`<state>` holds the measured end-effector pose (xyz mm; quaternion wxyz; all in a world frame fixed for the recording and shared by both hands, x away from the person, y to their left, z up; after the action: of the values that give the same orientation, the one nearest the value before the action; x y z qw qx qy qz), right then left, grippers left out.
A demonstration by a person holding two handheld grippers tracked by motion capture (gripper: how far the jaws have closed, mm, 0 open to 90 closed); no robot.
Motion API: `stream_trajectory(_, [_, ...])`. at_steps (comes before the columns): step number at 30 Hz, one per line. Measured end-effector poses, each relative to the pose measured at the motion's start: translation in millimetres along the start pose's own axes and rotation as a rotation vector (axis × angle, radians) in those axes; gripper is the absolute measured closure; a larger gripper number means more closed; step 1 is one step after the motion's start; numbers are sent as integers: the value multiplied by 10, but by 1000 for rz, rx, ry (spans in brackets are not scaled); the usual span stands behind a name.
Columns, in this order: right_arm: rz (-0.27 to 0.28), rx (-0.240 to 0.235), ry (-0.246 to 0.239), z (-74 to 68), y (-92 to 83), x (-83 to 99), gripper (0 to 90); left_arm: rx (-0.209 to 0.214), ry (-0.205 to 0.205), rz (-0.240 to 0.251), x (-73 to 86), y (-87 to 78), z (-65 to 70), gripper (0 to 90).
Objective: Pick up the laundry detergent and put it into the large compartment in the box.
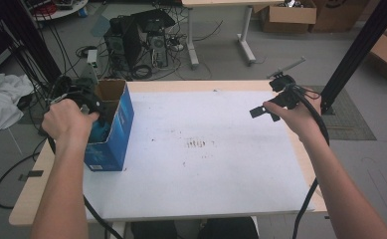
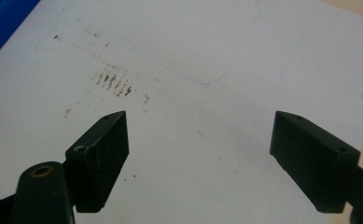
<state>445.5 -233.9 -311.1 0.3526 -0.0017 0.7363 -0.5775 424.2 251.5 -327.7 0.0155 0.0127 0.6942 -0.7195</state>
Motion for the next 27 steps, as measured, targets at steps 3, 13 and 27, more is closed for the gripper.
stream_trajectory(3, [2, 0, -1, 2, -13, 4, 198, -1, -4, -13, 9, 73, -2, 376])
stream_trajectory(13, [6, 0, 5, 35, -28, 22, 196, -9, 0, -23, 25, 123, 16, 376])
stream_trajectory(27, [6, -1, 8, 41, -36, 44, 196, -3, -2, -35, 41, 129, 16, 372])
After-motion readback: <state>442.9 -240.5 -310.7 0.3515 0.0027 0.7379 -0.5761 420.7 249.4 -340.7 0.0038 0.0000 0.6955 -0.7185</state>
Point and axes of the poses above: each handheld gripper's, and its own axes: y roughly forward along the jaws, x roughly out of its underside, z roughly to its right, the point moved 7 cm from there along y, roughly forward along the jaws, and after that the axes turned 4 degrees about x, right-handed, at the moved point
